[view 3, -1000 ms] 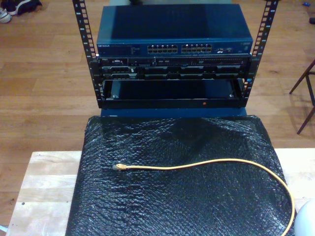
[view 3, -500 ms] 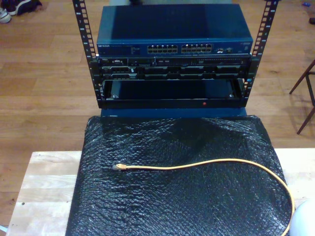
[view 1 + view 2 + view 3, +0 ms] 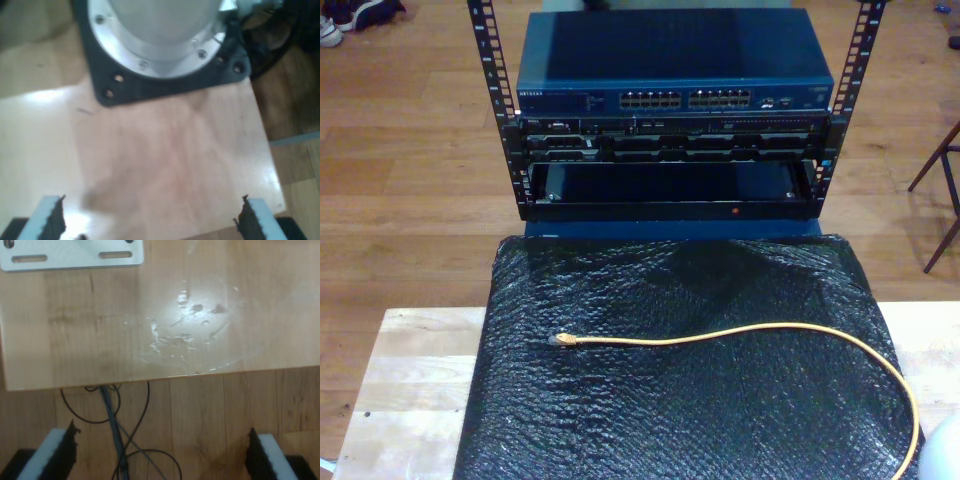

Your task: Grab the cable and plug it in

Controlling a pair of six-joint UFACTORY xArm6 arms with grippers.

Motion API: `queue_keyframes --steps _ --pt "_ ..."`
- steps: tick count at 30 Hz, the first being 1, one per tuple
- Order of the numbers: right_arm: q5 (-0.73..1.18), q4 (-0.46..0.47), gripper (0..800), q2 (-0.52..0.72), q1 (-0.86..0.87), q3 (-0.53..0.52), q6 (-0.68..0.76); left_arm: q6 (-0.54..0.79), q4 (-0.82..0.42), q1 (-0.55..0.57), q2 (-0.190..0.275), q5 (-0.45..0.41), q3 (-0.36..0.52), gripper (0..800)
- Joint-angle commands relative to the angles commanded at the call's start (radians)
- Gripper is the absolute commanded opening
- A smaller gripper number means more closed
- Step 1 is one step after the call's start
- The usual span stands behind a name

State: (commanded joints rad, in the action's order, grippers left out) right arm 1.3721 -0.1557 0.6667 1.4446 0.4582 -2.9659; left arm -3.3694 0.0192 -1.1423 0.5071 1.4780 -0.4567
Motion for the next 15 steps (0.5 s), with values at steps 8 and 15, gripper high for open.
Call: queue_keyframes --steps 8,15 --pt "0.003 -0.071 798 -0.112 -0.155 0.123 0.213 -0.199 0.058 0.192 -0.002 0.078 -0.063 800" --pt "0.106 -0.124 797 -0.227 -0.258 0.272 0.388 -0.287 0.13 0.273 -0.003 0.08 -0.069 800"
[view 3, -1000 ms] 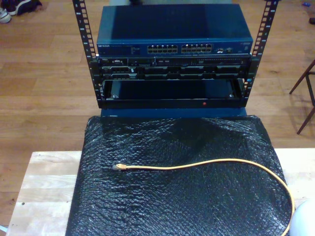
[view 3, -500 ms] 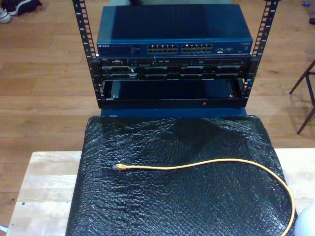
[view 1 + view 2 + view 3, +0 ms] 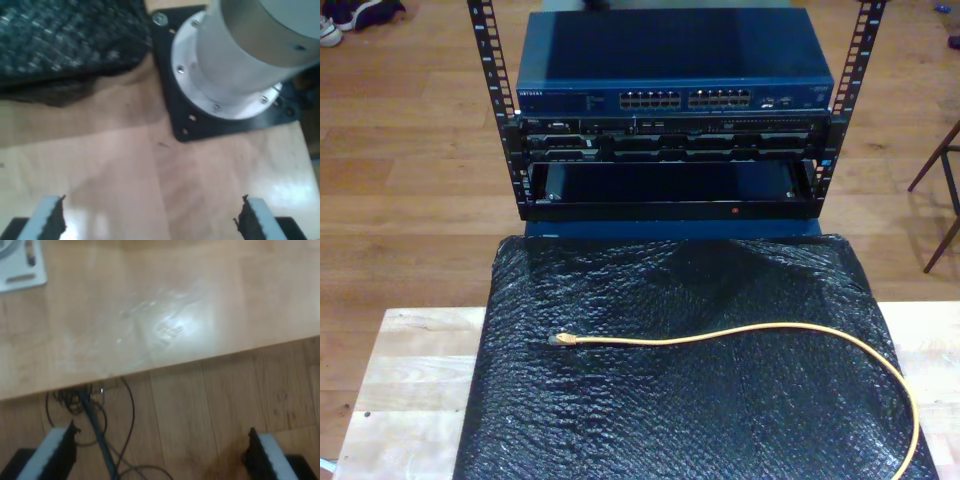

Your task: Grab the cable and plug it in

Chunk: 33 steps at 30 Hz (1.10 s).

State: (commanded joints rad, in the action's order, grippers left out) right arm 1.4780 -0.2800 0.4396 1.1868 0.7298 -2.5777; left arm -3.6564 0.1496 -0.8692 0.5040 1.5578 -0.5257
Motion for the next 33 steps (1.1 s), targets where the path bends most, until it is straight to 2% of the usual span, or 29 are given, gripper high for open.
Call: queue_keyframes --steps 8,14,18,23,33 --pt "0.124 -0.138 797 -0.086 -0.066 0.126 0.092 -0.072 0.061 0.066 0.0 0.005 0.0 800" --pt "0.249 -0.178 797 -0.178 -0.123 0.232 0.186 -0.149 0.086 0.121 0.0 0.006 0.0 800" --pt "0.313 -0.249 797 -0.218 -0.144 0.281 0.212 -0.176 0.133 0.147 0.0 0.006 -0.002 800" --pt "0.345 -0.316 797 -0.23 -0.158 0.301 0.264 -0.233 0.17 0.193 0.0 0.005 0.0 800" --pt "0.341 -0.327 797 -0.23 -0.29 0.322 0.339 -0.35 0.195 0.305 0.002 -0.002 0.0 800"
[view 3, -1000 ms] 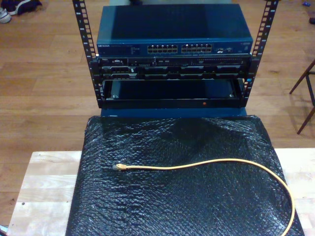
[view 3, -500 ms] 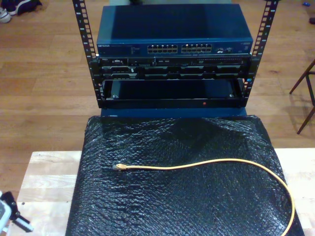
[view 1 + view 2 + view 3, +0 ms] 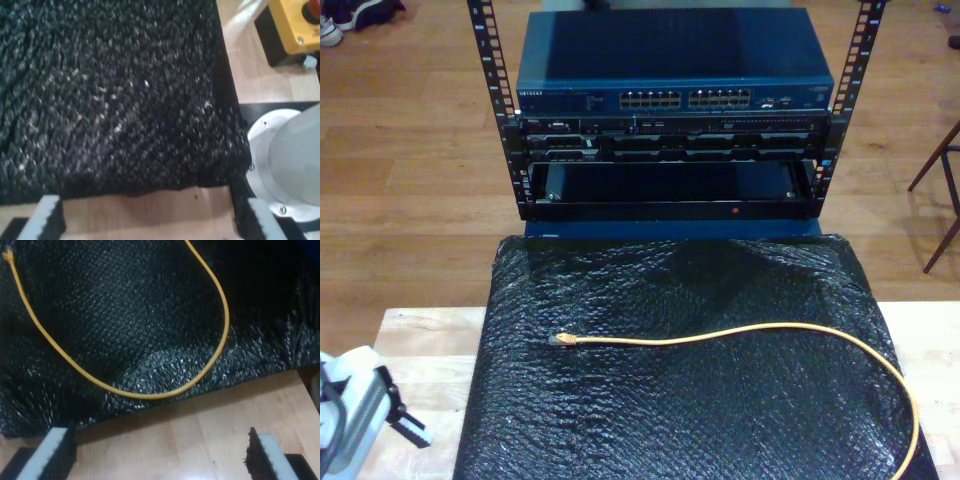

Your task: Grab the cable and plug it in

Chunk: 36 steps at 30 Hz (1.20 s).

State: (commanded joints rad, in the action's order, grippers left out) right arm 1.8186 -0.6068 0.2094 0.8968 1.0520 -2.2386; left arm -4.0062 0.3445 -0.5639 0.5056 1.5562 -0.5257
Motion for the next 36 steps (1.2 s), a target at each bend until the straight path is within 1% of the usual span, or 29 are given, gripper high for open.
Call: queue_keyframes --steps 6,8,13,16,21,28,36 --pt "-0.002 -0.002 797 0.0 -0.092 0.02 0.063 -0.005 0.026 0.008 -0.005 -0.006 -0.002 800" --pt "-0.008 -0.005 797 0.0 -0.126 0.021 0.08 -0.003 0.049 0.008 -0.015 -0.006 0.0 800" --pt "-0.017 -0.124 797 0.002 -0.196 0.011 0.137 -0.003 0.072 0.008 -0.021 -0.006 0.0 800" --pt "-0.032 -0.169 797 0.002 -0.229 0.014 0.175 -0.003 0.074 0.008 -0.025 -0.006 0.003 800" --pt "-0.124 -0.169 797 0.002 -0.358 0.014 0.236 -0.005 0.074 0.008 -0.031 -0.008 0.003 800" --pt "-0.226 -0.167 797 0.002 -0.514 0.014 0.322 -0.023 0.074 0.008 -0.034 -0.034 0.006 800" --pt "-0.358 -0.158 797 -0.017 -0.712 0.015 0.425 -0.023 0.074 0.006 -0.034 -0.037 0.006 800"
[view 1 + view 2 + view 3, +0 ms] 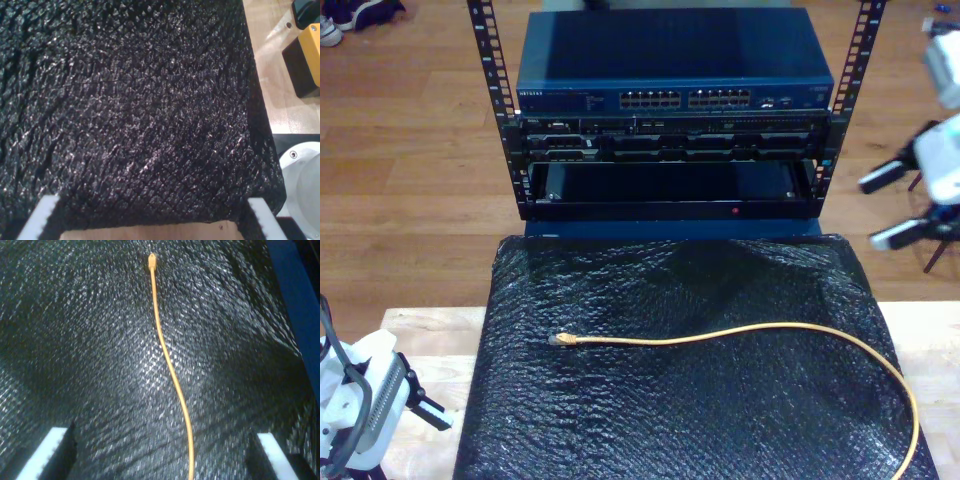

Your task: Grab the cable and plug it in

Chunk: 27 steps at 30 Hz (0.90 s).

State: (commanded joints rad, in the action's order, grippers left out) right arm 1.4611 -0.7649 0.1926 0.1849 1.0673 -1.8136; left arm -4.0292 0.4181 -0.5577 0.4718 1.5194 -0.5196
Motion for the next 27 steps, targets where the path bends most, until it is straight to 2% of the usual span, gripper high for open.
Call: queue_keyframes --steps 8,22,27 --pt "-0.14 0.066 796 0.0 -0.216 0.006 0.126 0.0 0.0 0.0 0.0 0.0 0.0 800" --pt "-0.358 0.324 794 -0.14 -0.526 0.08 0.388 0.0 0.0 -0.002 -0.014 -0.003 -0.003 800" --pt "-0.414 0.413 792 -0.195 -0.621 0.094 0.532 -0.012 0.0 -0.002 -0.021 -0.008 -0.005 800"
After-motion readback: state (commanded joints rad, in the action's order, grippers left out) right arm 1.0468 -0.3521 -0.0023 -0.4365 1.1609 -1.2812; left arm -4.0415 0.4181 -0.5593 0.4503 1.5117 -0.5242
